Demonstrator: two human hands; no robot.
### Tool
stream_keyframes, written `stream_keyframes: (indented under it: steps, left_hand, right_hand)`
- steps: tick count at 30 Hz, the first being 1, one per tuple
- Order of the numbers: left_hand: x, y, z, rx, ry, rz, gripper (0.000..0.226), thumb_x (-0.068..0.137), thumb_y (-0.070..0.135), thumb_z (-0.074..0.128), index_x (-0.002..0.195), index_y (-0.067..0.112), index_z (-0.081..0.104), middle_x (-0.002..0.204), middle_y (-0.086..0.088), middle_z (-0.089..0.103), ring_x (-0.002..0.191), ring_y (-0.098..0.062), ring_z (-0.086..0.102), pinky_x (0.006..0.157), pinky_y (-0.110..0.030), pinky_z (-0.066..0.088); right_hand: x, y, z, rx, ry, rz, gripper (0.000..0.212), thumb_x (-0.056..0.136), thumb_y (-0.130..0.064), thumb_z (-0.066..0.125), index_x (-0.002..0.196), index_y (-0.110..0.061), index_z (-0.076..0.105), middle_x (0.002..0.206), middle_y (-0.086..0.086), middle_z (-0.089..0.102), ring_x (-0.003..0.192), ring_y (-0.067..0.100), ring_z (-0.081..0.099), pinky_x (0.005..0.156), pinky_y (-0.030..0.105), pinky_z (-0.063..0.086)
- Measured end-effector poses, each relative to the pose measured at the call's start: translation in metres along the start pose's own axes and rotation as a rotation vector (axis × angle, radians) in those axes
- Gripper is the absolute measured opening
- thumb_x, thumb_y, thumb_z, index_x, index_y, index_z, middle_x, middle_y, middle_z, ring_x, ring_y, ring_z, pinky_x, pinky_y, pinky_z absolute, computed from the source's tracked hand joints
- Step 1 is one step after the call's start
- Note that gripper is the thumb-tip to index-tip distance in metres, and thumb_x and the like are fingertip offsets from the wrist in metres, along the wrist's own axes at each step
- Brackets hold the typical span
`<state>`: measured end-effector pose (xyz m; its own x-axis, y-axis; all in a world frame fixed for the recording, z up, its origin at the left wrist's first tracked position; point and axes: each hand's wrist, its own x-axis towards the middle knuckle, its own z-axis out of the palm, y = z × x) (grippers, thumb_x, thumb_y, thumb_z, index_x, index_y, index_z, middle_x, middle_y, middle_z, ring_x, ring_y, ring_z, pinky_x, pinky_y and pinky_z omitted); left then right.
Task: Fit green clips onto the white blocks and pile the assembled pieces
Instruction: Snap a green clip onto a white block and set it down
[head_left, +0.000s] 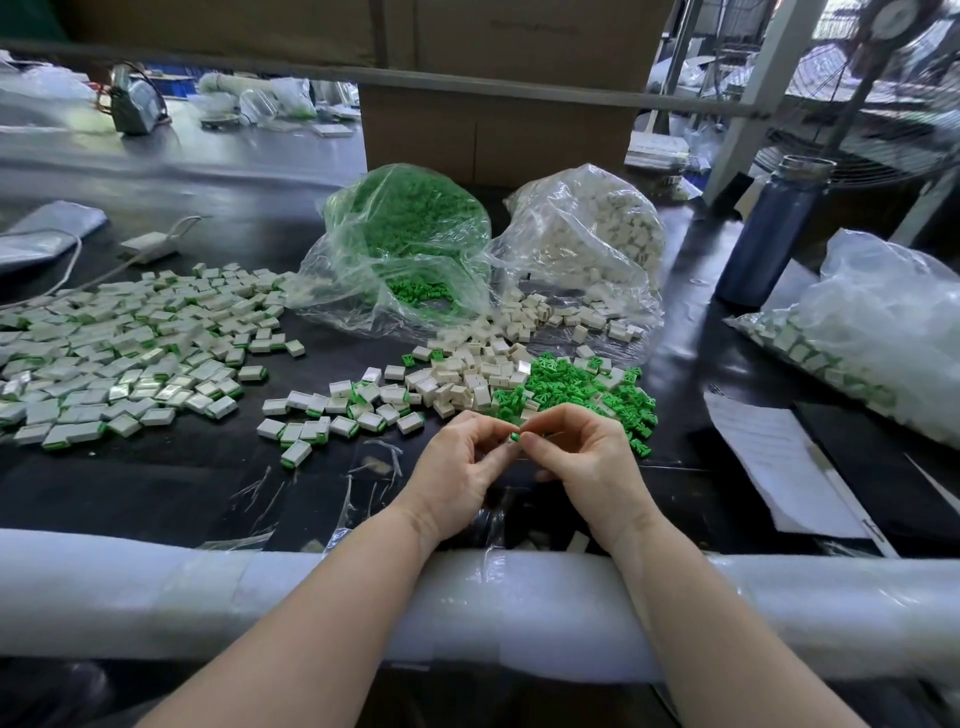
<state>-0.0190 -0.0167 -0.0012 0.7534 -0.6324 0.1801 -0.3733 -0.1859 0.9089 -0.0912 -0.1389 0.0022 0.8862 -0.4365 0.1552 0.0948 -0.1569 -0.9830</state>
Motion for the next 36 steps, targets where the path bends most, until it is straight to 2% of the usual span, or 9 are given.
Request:
stream_keyframes:
  steps: [5,9,14,17,20,22,28,32,36]
  left_hand:
    - [0.0,-0.002,0.001,0.023,0.01,0.005,0.017,0.086,0.012,0.062,0.101,0.006,0.068,0.09,0.005,0.056,0.086,-0.011,0.058,0.079,-0.011,0.046]
    - [0.0,-0.004,0.001,0.049,0.028,-0.003,0.015,0.087,0.013,0.062,0.101,0.011,0.067,0.096,-0.002,0.066,0.091,-0.014,0.061,0.085,-0.019,0.048]
    - [-0.002,-0.005,-0.001,0.14,0.247,-0.003,0.026,0.088,0.008,0.059,0.112,0.017,0.066,0.095,0.003,0.066,0.082,-0.008,0.061,0.08,-0.016,0.052]
    - [-0.001,-0.007,-0.007,0.22,0.414,-0.028,0.029,0.09,0.007,0.055,0.115,0.017,0.064,0.099,-0.001,0.064,0.08,-0.015,0.062,0.075,-0.024,0.055]
    - [0.001,-0.012,-0.012,0.28,0.556,-0.079,0.029,0.091,0.004,0.053,0.113,0.017,0.066,0.098,0.0,0.052,0.076,-0.008,0.049,0.073,-0.004,0.038]
    - [0.002,-0.013,-0.013,0.326,0.575,-0.116,0.03,0.09,0.001,0.051,0.113,0.013,0.066,0.103,-0.003,0.045,0.081,-0.008,0.042,0.077,0.002,0.026]
    - [0.002,-0.013,-0.011,0.494,0.522,-0.255,0.033,0.089,0.005,0.053,0.121,0.002,0.058,0.126,-0.012,0.039,0.116,-0.028,0.036,0.098,-0.022,0.026]
    - [0.002,-0.01,-0.01,0.544,0.483,-0.354,0.032,0.089,0.012,0.053,0.119,0.002,0.057,0.133,-0.011,0.031,0.121,-0.03,0.028,0.104,-0.031,0.025]
    - [0.002,-0.008,-0.009,0.583,0.453,-0.405,0.032,0.089,0.017,0.054,0.118,0.003,0.054,0.139,-0.009,0.024,0.124,-0.029,0.024,0.105,-0.036,0.024]
  right_hand:
    - [0.001,0.0,0.002,-0.184,0.01,-0.03,0.016,0.08,-0.001,0.068,0.073,-0.015,0.063,0.07,-0.002,0.061,0.064,0.009,0.055,0.06,0.022,0.049]
    - [0.001,0.0,0.002,-0.228,0.044,-0.053,0.01,0.082,-0.005,0.067,0.077,-0.013,0.063,0.072,-0.004,0.06,0.064,0.004,0.053,0.062,0.017,0.045]
    - [0.002,0.001,-0.004,-0.239,0.244,-0.064,0.015,0.081,-0.009,0.069,0.072,-0.02,0.063,0.073,-0.004,0.063,0.064,-0.002,0.055,0.062,0.01,0.045]
    - [0.004,0.004,-0.007,-0.32,0.393,-0.032,0.013,0.081,-0.007,0.067,0.074,-0.016,0.063,0.078,0.001,0.064,0.073,0.011,0.057,0.069,0.019,0.048]
    - [0.006,0.007,-0.012,-0.468,0.579,0.065,0.014,0.081,-0.003,0.062,0.079,-0.017,0.063,0.092,0.001,0.06,0.092,0.023,0.057,0.083,0.032,0.045]
    - [0.005,0.008,-0.015,-0.527,0.64,0.167,0.021,0.078,0.0,0.055,0.087,-0.016,0.065,0.104,0.002,0.056,0.105,0.026,0.051,0.087,0.032,0.041]
    - [0.005,0.007,-0.012,-0.758,0.436,0.3,0.036,0.076,-0.008,0.053,0.109,-0.02,0.061,0.118,0.005,0.05,0.113,0.025,0.045,0.091,0.032,0.038]
    - [0.004,0.01,-0.009,-0.824,0.357,0.241,0.029,0.081,-0.009,0.055,0.106,-0.022,0.063,0.116,0.0,0.053,0.107,0.022,0.051,0.075,0.024,0.034]
    - [0.004,0.011,-0.008,-0.837,0.334,0.183,0.022,0.086,-0.008,0.054,0.1,-0.02,0.066,0.114,0.0,0.056,0.097,0.02,0.055,0.071,0.022,0.033]
